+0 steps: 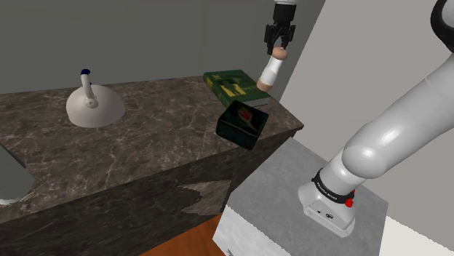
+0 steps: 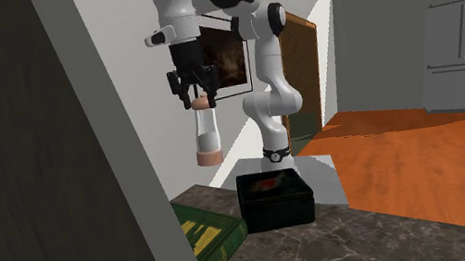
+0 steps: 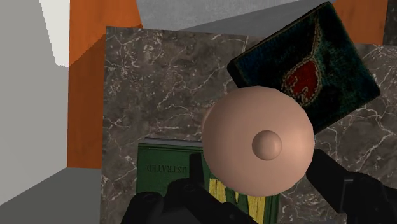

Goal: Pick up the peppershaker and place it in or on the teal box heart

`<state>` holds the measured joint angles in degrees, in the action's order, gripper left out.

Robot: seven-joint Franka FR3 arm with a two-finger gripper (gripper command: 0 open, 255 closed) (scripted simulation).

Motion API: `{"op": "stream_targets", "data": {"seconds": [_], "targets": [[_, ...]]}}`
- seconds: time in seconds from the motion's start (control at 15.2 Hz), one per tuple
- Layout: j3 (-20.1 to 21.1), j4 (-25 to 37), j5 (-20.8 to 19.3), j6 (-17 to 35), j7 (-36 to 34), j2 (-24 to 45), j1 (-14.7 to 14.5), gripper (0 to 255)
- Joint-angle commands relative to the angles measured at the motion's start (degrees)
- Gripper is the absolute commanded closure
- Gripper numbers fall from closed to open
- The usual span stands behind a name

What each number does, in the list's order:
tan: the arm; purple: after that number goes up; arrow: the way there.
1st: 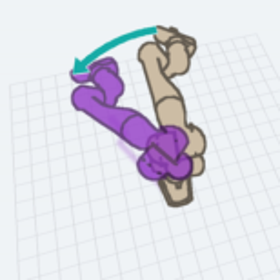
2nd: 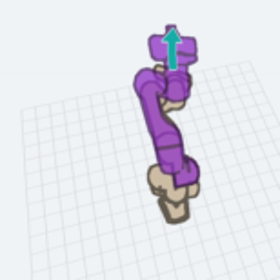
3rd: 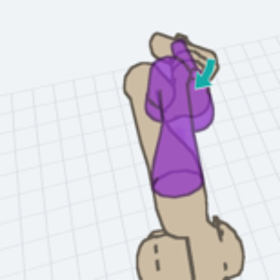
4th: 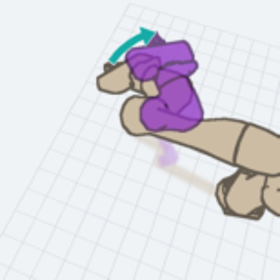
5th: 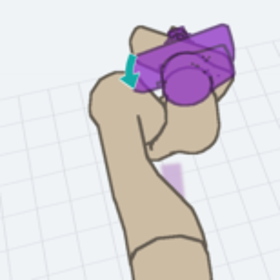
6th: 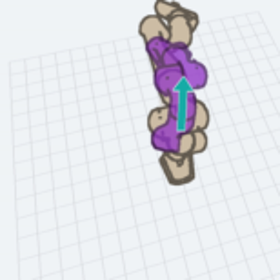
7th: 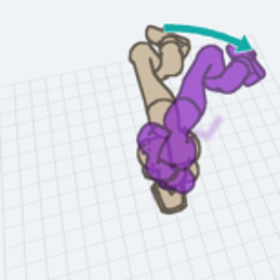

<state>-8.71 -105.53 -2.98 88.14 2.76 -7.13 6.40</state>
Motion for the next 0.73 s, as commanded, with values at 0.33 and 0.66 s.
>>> {"op": "stream_targets", "data": {"seconds": [0.33,0.66], "targets": [[4.36,1.31,1.62,-5.28,-7.34,-3.75,-3.21,255],[8.13,3.79,3.47,-9.28,-13.66,-5.25,-5.79,255]]}}
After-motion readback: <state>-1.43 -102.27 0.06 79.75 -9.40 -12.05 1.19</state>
